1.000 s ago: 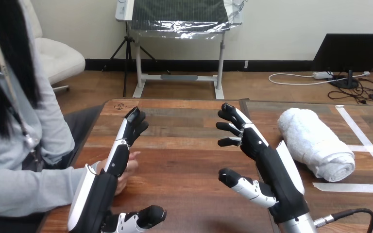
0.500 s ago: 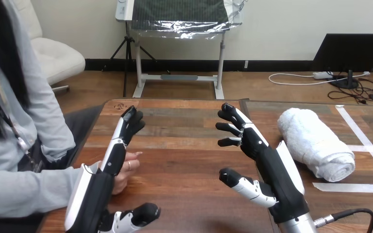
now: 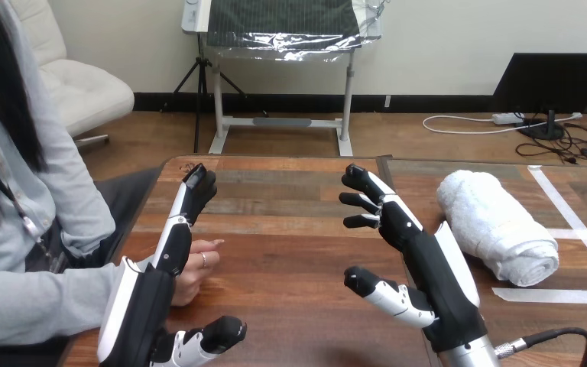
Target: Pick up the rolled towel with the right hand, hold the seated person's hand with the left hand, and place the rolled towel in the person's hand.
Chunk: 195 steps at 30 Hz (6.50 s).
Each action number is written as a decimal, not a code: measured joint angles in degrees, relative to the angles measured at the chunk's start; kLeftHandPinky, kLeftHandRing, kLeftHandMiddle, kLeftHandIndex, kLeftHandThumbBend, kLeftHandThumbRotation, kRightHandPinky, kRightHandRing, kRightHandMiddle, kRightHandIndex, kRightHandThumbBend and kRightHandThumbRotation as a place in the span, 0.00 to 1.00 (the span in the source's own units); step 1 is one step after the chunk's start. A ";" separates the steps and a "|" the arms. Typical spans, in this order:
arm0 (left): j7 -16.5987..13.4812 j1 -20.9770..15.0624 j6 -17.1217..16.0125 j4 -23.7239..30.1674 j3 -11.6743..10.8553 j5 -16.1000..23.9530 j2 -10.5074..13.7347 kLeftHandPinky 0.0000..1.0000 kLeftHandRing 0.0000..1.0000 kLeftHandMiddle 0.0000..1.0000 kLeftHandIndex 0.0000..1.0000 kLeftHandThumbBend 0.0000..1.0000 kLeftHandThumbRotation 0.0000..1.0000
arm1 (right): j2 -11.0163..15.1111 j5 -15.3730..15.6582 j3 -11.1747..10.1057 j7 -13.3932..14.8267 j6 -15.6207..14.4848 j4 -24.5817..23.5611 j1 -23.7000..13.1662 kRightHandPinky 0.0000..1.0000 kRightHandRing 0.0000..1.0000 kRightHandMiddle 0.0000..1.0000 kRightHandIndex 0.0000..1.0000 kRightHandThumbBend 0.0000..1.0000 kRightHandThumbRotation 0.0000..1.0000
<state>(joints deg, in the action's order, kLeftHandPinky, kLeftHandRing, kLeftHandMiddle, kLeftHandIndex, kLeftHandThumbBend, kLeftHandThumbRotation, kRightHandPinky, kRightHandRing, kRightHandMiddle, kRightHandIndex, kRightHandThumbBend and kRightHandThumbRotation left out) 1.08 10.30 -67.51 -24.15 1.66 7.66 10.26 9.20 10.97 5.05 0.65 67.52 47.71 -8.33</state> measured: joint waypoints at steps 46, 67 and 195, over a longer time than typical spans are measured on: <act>-0.14 -0.45 -0.11 -0.78 -0.26 1.18 -0.70 0.90 0.95 0.97 1.00 1.00 0.86 | 8.15 7.67 -3.71 7.81 -9.78 1.15 -10.11 0.92 0.97 0.94 0.95 1.00 0.79; -0.14 -0.76 -0.35 -1.13 -0.26 1.13 -1.53 0.92 0.96 0.98 1.00 1.00 0.86 | 14.69 8.84 -5.00 11.59 -22.15 5.42 -19.92 0.92 1.00 0.98 0.98 1.00 0.67; 3.00 7.86 -3.75 7.67 0.53 -3.35 -1.57 0.89 0.99 1.00 1.00 0.99 0.78 | 14.57 15.66 3.05 11.62 -74.79 32.18 -36.06 0.38 0.68 0.75 0.76 0.93 0.23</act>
<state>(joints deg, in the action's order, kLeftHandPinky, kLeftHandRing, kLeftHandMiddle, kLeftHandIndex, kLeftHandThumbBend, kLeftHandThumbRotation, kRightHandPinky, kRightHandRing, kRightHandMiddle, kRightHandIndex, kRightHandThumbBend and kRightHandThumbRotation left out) 4.08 18.17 -71.26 -16.48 2.19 4.31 8.69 23.77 26.63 8.10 12.27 -7.26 79.89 -44.40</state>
